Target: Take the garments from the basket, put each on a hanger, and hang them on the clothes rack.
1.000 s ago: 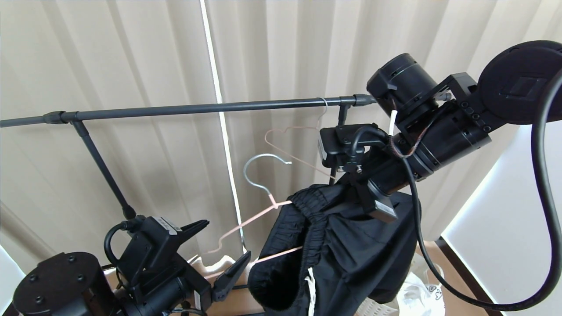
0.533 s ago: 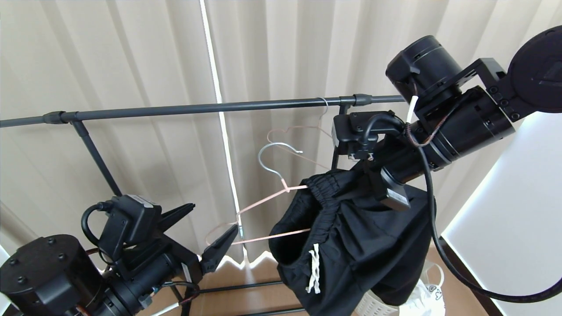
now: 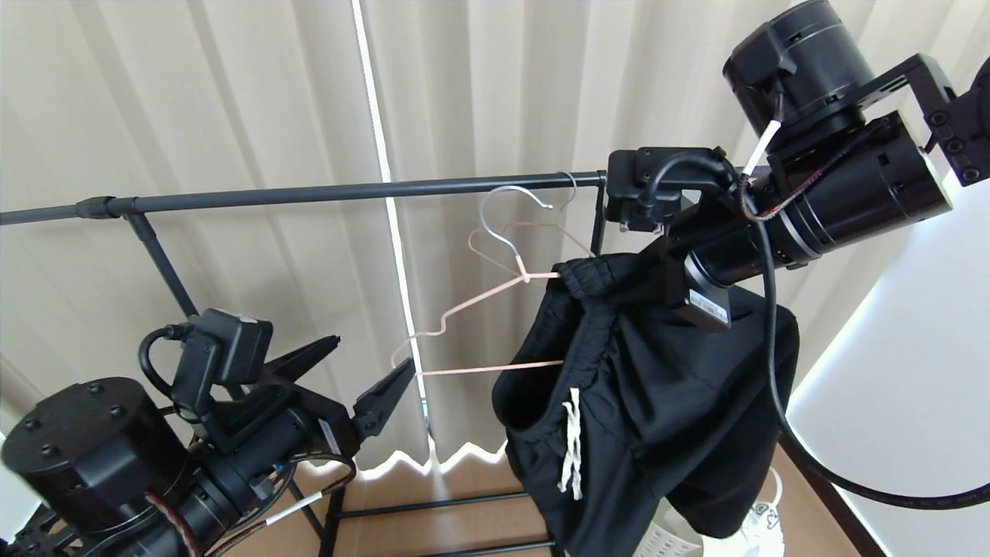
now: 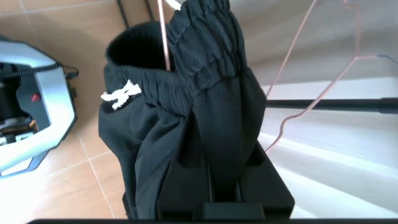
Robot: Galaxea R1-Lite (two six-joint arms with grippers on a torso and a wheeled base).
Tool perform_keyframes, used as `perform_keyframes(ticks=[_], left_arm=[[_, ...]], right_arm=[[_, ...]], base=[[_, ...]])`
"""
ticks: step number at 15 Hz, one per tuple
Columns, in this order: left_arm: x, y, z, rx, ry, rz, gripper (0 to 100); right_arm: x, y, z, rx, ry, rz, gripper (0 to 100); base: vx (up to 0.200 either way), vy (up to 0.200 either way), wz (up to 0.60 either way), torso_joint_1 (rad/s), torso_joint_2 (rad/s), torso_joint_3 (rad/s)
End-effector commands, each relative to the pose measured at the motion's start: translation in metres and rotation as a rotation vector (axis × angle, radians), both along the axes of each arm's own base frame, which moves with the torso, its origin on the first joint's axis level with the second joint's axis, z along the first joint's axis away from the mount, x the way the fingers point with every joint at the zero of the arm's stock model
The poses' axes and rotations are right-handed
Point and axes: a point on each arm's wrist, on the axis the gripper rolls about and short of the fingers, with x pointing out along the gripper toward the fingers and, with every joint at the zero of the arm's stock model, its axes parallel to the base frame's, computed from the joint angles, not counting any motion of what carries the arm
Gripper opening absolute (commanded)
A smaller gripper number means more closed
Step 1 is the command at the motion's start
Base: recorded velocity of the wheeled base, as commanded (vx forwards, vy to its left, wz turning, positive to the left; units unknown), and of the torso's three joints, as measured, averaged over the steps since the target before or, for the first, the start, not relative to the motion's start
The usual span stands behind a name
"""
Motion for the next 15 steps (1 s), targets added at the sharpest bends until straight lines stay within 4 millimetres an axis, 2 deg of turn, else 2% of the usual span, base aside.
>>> perform_keyframes(ticks=[1,3,7,11,15], left_arm=[[0.004,-0.003,0.016,-0.044,0.061,0.004,100],[0.004,-0.007,0.021,-0.045,0.192,0.002,100],[0.013,-0.027,0.019,-0.051,0.388,0.036,100],[0.023,-0.051,0.007,-0.066,0.501,0.098,100],[0.027,-0.062,-0.009,-0.020,0.521,0.147,100]], right_arm=[[-0.002,-0.001,0.006,0.044,-0.013,-0.024,0],[-0.002,0.003,0.010,0.098,-0.013,-0.070,0],[-0.009,0.001,0.018,0.122,-0.046,-0.068,0],[-0.016,0.012,0.017,0.161,-0.066,-0.044,0],[-0.020,0.015,0.018,0.169,-0.074,-0.026,0]], base=[[0.000,0.000,0.00,0.000,0.00,0.000],[0.000,0.000,0.00,0.000,0.00,0.000],[0.000,0.000,0.00,0.000,0.00,0.000],[0.000,0.000,0.00,0.000,0.00,0.000],[0.000,0.000,0.00,0.000,0.00,0.000]])
